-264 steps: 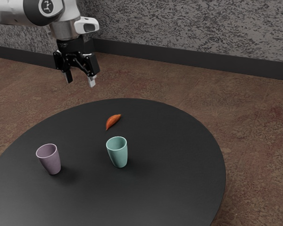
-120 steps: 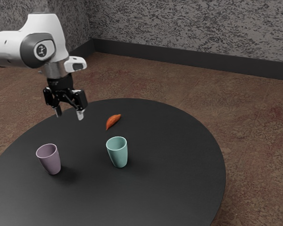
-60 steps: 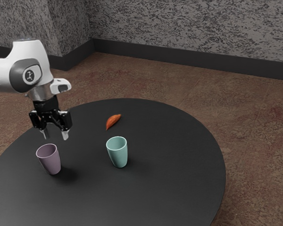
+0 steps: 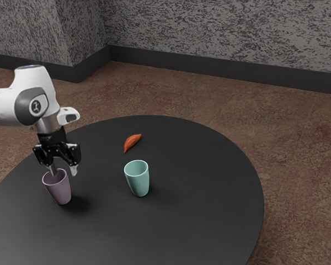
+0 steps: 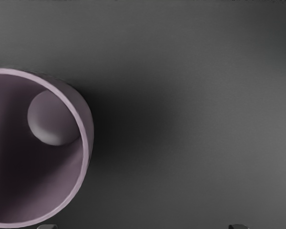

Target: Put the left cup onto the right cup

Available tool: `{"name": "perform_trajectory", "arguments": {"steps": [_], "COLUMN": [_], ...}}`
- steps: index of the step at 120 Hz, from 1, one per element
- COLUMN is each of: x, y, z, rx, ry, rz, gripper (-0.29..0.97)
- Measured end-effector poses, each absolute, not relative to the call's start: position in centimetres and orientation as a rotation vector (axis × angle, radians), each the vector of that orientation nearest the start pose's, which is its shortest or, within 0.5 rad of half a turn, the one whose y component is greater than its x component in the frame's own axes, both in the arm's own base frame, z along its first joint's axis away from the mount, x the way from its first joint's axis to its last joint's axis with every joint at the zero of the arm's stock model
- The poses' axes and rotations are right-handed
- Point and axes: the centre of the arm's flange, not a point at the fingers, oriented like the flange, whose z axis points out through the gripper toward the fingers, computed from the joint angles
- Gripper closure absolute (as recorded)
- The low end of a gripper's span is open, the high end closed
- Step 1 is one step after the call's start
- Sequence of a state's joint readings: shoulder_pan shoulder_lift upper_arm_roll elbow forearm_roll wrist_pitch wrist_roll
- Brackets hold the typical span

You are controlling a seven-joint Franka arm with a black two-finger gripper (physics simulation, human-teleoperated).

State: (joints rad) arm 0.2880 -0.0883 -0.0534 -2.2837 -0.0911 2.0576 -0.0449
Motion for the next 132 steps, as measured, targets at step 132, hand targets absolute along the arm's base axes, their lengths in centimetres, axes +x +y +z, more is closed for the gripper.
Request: {"name": "perform_trajectory", "arguments": {"steps": [132], "x": [48.7], "y": [12.6], "z": [32.3], "rx": [-3.157], "ry": [-0.543], "rz": [0.11], "gripper": [0.6]}}
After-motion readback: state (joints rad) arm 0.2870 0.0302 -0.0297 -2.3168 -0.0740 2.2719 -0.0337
